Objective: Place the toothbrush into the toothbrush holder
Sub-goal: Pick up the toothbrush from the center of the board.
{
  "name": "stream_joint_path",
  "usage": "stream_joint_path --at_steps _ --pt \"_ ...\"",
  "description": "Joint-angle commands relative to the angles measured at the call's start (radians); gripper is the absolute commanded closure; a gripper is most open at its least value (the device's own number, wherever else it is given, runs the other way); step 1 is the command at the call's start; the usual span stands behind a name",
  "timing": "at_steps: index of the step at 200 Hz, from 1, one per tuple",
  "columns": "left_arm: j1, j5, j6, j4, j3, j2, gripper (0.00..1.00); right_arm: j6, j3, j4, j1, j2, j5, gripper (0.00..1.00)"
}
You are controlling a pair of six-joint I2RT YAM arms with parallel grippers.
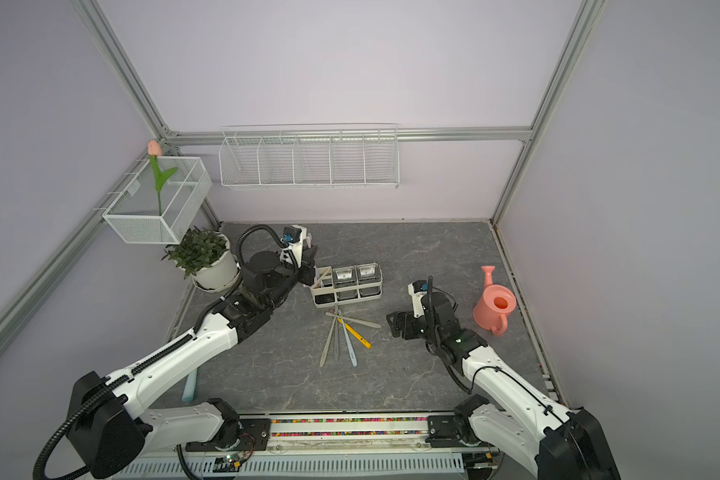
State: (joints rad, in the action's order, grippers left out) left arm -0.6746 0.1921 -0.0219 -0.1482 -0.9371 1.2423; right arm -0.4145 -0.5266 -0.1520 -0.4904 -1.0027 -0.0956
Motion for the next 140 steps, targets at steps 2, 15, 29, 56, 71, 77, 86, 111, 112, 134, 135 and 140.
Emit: stream_joint_path --at_steps 2,15,29,56,71,77,86,111,112,134,135,140 --pt "0.003 0.031 -0.040 -0.066 0.015 0.010 1.00 -0.007 0.001 -0.013 0.008 -0.019 -0.044 0.11" --pt "0.005 0.040 -0.051 -0.076 0.014 0.023 1.00 -0.013 0.007 -0.004 0.006 -0.022 -0.048 0.11" --pt "0.009 0.045 -0.060 -0.090 0.012 0.037 1.00 -0.022 0.016 0.007 0.007 -0.018 -0.047 0.11" --pt "0.013 0.060 -0.087 -0.117 0.009 0.067 1.00 -0.047 0.020 0.016 0.007 0.005 -0.063 0.11" --pt "0.013 0.100 -0.096 -0.130 0.009 0.084 1.00 -0.056 0.027 0.031 0.007 0.024 -0.085 0.11" --pt "0.013 0.114 -0.095 -0.138 0.011 0.089 1.00 -0.055 0.028 0.029 0.007 0.031 -0.091 0.11" --pt "0.013 0.119 -0.103 -0.154 0.016 0.098 1.00 -0.053 0.024 0.018 0.007 0.038 -0.092 0.11" --pt "0.015 0.109 -0.117 -0.191 0.021 0.121 1.00 -0.044 0.021 -0.007 0.008 0.052 -0.084 0.11" --pt "0.015 0.109 -0.117 -0.193 0.019 0.123 1.00 -0.044 0.021 -0.008 0.007 0.052 -0.083 0.11" --pt "0.017 0.119 -0.125 -0.204 0.008 0.149 1.00 -0.044 0.020 -0.007 0.007 0.052 -0.098 0.11" --pt "0.017 0.121 -0.123 -0.205 0.008 0.151 1.00 -0.044 0.020 -0.007 0.007 0.050 -0.099 0.11" --pt "0.019 0.130 -0.125 -0.211 0.007 0.155 1.00 -0.044 0.020 -0.006 0.007 0.049 -0.100 0.11"
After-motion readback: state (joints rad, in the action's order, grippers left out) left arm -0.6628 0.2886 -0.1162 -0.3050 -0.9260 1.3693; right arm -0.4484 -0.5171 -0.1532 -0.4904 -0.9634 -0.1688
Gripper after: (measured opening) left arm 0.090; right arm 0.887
